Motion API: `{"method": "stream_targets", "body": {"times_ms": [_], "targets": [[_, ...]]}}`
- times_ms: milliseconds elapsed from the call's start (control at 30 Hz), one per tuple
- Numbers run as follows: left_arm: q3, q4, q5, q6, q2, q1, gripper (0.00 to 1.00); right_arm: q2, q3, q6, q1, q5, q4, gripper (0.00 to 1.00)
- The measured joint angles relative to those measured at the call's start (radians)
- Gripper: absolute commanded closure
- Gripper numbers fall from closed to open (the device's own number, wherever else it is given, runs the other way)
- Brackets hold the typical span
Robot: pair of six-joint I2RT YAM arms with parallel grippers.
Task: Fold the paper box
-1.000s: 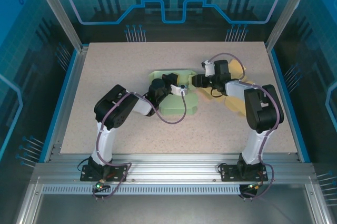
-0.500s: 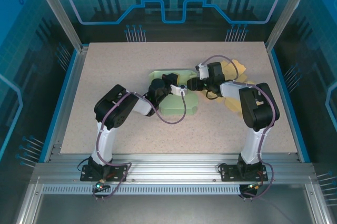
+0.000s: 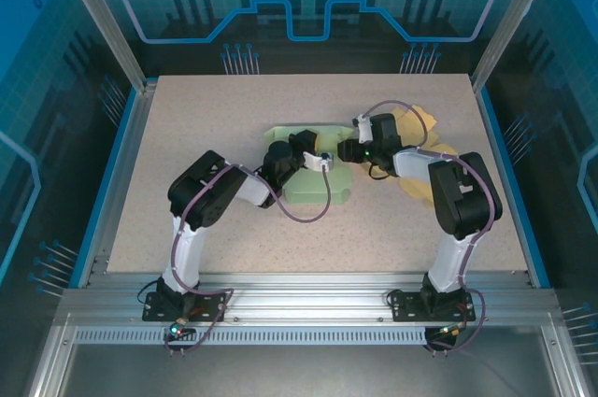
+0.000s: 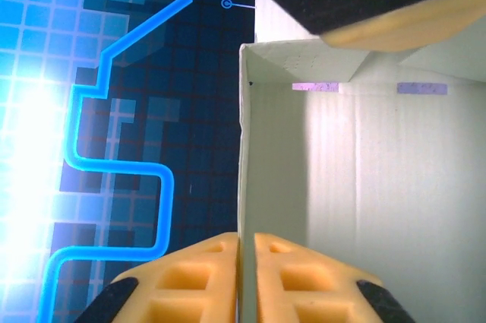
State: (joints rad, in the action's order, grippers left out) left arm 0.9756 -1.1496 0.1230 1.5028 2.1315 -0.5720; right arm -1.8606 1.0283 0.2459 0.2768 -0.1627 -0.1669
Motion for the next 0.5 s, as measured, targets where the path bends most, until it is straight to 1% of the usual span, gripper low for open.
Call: {"method": "stream_targets", "body": {"times_ms": [100,200,267,333,367,400,500], "targets": [[-0.008,-0.009,0.001,0.0,0.0,-0.013,0.82,0.0,0.004,-0.017,0.016,0.032,-0.001,0.64],[-0.013,-0.009,0.003,-0.002,0.0,-0.028,0.77,0.0,0.01,-0.027,0.034,0.063,-0.002,0.71],[-0.018,-0.016,0.008,-0.003,0.0,-0.039,0.76,0.0,0.01,-0.035,0.045,0.09,-0.001,0.77],[-0.03,-0.031,0.019,-0.004,-0.003,-0.051,0.73,0.0,0.01,-0.043,0.056,0.117,-0.001,0.84],[-0.037,-0.035,0.023,-0.006,-0.007,-0.057,0.7,0.0,0.01,-0.048,0.061,0.13,-0.002,0.86],[-0.046,-0.037,0.029,-0.011,-0.018,-0.066,0.63,0.0,0.01,-0.051,0.066,0.143,-0.002,0.88],[-0.081,-0.03,0.048,-0.034,-0.084,-0.105,0.37,0.002,-0.001,-0.058,0.084,0.185,-0.011,0.9]]}}
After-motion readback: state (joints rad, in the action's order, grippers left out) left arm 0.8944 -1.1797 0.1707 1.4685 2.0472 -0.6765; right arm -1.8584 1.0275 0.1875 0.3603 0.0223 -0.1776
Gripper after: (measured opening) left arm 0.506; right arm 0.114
